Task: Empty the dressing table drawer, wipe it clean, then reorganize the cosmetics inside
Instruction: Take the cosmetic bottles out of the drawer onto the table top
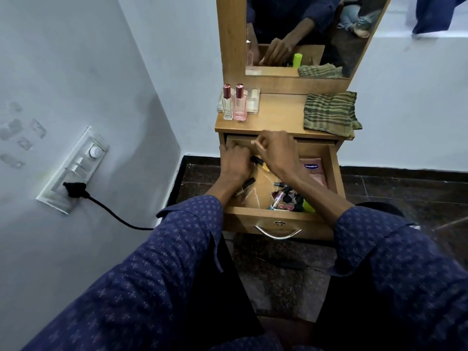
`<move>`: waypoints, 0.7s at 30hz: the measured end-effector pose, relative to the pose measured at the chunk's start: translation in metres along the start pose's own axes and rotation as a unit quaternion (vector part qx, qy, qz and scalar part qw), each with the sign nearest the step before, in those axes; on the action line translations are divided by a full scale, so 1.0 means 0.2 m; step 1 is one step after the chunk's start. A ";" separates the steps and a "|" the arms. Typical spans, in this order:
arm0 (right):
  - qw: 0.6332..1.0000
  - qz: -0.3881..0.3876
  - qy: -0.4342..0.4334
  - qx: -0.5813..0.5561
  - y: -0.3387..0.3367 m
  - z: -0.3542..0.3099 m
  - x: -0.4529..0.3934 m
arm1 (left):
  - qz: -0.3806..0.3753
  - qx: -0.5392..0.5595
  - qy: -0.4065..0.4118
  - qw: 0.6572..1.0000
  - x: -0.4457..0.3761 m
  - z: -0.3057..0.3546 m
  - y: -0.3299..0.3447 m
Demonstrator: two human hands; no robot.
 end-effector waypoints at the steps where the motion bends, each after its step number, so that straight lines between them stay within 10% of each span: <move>1: 0.999 -0.030 0.004 0.037 0.05 0.03 0.03 | 0.005 -0.011 -0.006 1.000 0.01 0.01 0.01; 21: 0.977 -0.180 0.110 0.028 0.21 0.17 0.07 | -0.012 0.067 -0.053 0.996 -0.02 -0.04 0.03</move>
Point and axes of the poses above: each hand's wrist, its own x-axis away from the middle knuckle, its own y-axis out of the palm, z = x × y, the point moved 7 cm from there along -x, towards the middle knuckle, and after that the axes turned 6 degrees about -z, right-handed, at the moved point
